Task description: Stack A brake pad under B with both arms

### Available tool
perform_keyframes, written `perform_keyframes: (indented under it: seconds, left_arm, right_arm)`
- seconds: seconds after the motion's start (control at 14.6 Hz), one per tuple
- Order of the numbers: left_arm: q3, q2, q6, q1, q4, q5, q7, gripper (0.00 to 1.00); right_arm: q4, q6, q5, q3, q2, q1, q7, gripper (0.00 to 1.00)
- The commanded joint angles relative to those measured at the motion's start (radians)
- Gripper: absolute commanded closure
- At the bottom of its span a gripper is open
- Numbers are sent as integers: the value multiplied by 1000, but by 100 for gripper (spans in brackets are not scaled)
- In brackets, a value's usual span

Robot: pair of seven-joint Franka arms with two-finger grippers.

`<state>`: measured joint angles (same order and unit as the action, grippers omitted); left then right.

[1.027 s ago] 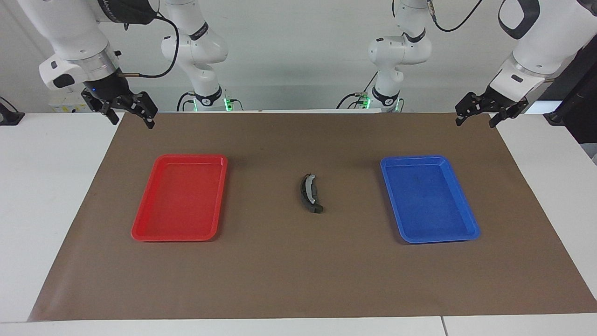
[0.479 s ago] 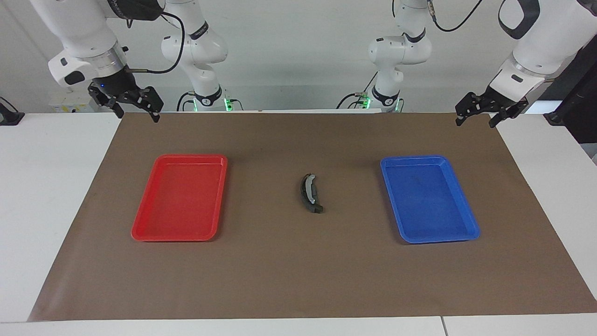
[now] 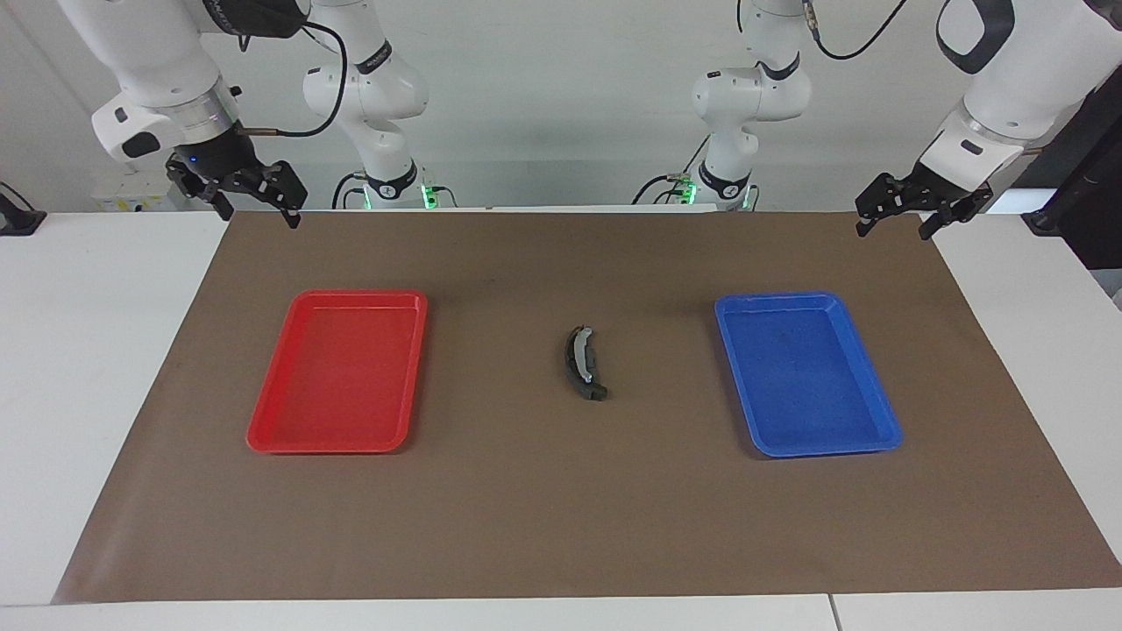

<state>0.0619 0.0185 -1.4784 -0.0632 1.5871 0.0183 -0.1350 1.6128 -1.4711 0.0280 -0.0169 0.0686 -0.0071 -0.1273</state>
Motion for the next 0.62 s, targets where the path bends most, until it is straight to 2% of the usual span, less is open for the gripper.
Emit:
perform_keyframes:
  seconds: [0.0,0.21,0.41,0.55]
  left_arm:
    - [-8,31,-16,8,34,-5,-5,1]
    - [-7,31,-16,8,34,-5,-5,1]
    - [-7,31,-16,8,34,-5,-5,1]
    - [-8,31,-16,8,34,-5,-5,1]
  right_arm:
    - [15,-17,15,11,16,-11,18,0]
    - [16,-37,21,11,7,-11,31,0]
    - [-45,-2,6,11,-44,-14,26,0]
    - [-31,-1,6,11,-36,-10,20,0]
